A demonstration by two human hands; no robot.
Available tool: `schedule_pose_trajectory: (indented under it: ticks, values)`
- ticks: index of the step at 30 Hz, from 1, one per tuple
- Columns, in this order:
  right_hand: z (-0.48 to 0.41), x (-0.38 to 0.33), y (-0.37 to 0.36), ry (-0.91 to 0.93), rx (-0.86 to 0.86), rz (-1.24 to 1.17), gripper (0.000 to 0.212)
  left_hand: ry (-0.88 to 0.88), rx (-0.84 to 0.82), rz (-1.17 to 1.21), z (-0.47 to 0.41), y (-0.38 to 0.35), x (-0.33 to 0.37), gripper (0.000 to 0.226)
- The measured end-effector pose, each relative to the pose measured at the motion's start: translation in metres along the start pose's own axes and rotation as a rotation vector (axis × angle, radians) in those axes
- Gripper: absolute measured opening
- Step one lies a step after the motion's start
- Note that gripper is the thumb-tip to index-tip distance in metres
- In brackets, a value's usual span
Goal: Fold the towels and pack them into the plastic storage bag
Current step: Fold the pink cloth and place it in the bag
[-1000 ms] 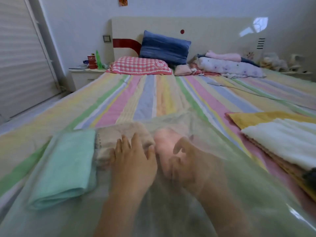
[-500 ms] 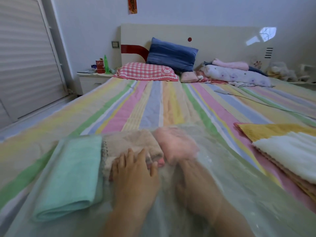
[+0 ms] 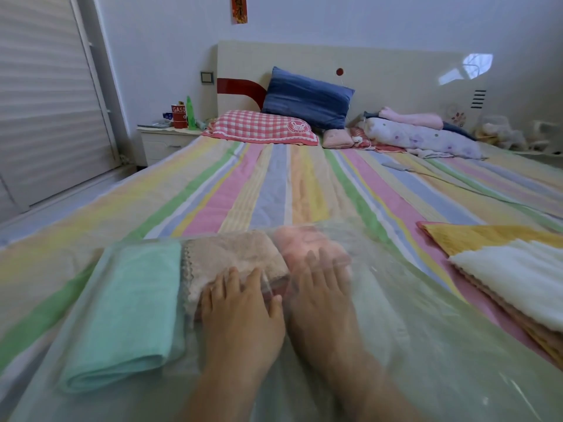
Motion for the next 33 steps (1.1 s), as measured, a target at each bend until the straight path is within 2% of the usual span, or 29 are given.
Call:
schedule_pose_trajectory:
  ticks: [4, 6, 9, 11, 13, 14, 17, 18, 21, 23, 25, 28, 31, 33]
  values:
    - [-0.03, 0.011, -0.016, -0.031, -0.123, 0.059, 0.056, -0.014, -0.001, 0.002, 0.0, 0.0, 0.0, 0.059]
    - [-0.037, 0.017, -0.026, -0.052, -0.184, -0.01, 0.048, -0.023, -0.004, -0.002, -0.001, -0.001, -0.001, 0.059]
    - [-0.035, 0.024, -0.035, -0.04, -0.121, -0.126, 0.037, -0.031, -0.01, -0.012, -0.002, -0.003, -0.002, 0.061]
    - [-0.03, 0.015, -0.016, 0.006, -0.106, -0.206, 0.048, -0.03, -0.011, -0.008, -0.001, -0.002, -0.001, 0.067]
    - [-0.031, 0.006, 0.001, 0.027, -0.059, -0.236, 0.063, -0.036, -0.01, 0.005, -0.002, -0.003, -0.002, 0.06]
    - [-0.031, 0.003, 0.004, 0.029, -0.028, -0.224, 0.064, -0.033, -0.011, 0.016, -0.003, -0.003, -0.003, 0.058]
    - [-0.033, 0.004, -0.019, -0.018, -0.092, -0.274, 0.036, -0.025, -0.012, 0.017, -0.004, -0.003, -0.004, 0.058]
    - [-0.031, 0.004, -0.023, -0.009, -0.091, -0.251, 0.033, -0.021, -0.019, 0.019, -0.004, -0.004, -0.004, 0.058]
    - [-0.026, -0.001, -0.02, 0.071, -0.161, -0.159, 0.047, -0.011, -0.047, 0.04, -0.004, -0.006, -0.005, 0.06]
    - [-0.014, 0.006, -0.006, -0.005, -0.132, -0.147, 0.058, -0.012, -0.04, 0.091, -0.003, -0.001, -0.002, 0.059]
    - [0.009, 0.012, 0.006, -0.056, -0.102, -0.151, 0.056, -0.042, 0.011, 0.147, 0.001, 0.014, 0.009, 0.054]
    - [0.061, 0.016, 0.022, -0.064, -0.239, -0.125, 0.057, -0.164, 0.075, 0.206, 0.016, 0.041, 0.043, 0.05]
    - [0.11, 0.02, 0.063, -0.132, -0.323, -0.099, 0.056, -0.272, -0.03, 0.208, 0.047, 0.054, 0.075, 0.061]
    - [0.148, 0.016, 0.092, -0.098, -0.28, -0.072, 0.059, -0.321, -0.117, 0.199, 0.08, 0.06, 0.09, 0.053]
Point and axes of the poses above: each hand's wrist, its own z-axis away from the middle knuckle, its own y-axis out of the back of the hand, x = y × z, the point moved 7 cm from there along -z, towards the middle knuckle, and after that the axes turned 9 degrees about z, right-handed, at the moved point
